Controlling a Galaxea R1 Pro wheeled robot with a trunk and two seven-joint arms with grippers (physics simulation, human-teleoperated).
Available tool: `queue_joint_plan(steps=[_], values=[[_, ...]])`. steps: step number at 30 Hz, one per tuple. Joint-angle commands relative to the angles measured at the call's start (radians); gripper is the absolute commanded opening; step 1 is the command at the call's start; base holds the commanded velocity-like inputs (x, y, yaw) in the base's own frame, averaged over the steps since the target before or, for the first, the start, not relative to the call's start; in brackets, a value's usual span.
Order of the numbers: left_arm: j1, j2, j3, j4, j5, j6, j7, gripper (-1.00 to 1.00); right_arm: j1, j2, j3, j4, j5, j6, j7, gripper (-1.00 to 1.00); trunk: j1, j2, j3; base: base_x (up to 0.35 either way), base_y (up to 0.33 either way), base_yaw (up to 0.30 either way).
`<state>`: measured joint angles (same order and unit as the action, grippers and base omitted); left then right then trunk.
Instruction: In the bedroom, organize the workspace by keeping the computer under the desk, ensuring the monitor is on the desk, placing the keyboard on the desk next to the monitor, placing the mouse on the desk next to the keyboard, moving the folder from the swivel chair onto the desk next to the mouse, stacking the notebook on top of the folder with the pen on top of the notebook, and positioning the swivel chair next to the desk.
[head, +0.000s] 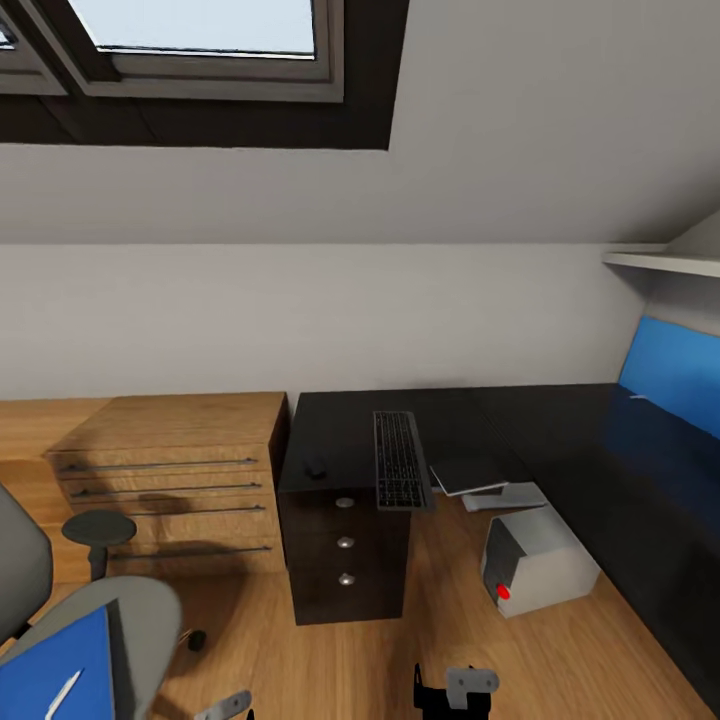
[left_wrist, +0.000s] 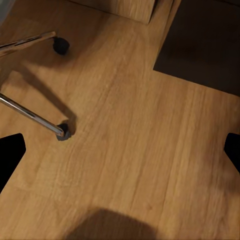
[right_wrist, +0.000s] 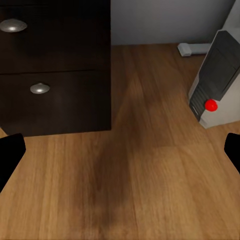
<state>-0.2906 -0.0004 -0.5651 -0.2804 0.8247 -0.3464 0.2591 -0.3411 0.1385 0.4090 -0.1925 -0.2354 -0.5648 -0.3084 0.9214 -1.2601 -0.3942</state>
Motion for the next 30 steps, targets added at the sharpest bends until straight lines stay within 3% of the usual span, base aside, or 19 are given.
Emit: queue_joint_plan(steps=[1,30], values=[[-0.001,0.000,-0.009,0.000,0.005,-0.003,0.008,1.00,-0.001,0.000,0.009,0.001,-0.007,-0.003,-0.006,1.00,0.004,-0.008,-0.004,0.000,0.000,0.000],[-0.001,-0.019,-0.005,0.003,0.007,-0.005,0.012,1.00,-0.001,-0.001,0.007,0.000,-0.009,-0.004,-0.006,1.00,0.115,-0.211,-0.095,0.000,0.000,0.000]])
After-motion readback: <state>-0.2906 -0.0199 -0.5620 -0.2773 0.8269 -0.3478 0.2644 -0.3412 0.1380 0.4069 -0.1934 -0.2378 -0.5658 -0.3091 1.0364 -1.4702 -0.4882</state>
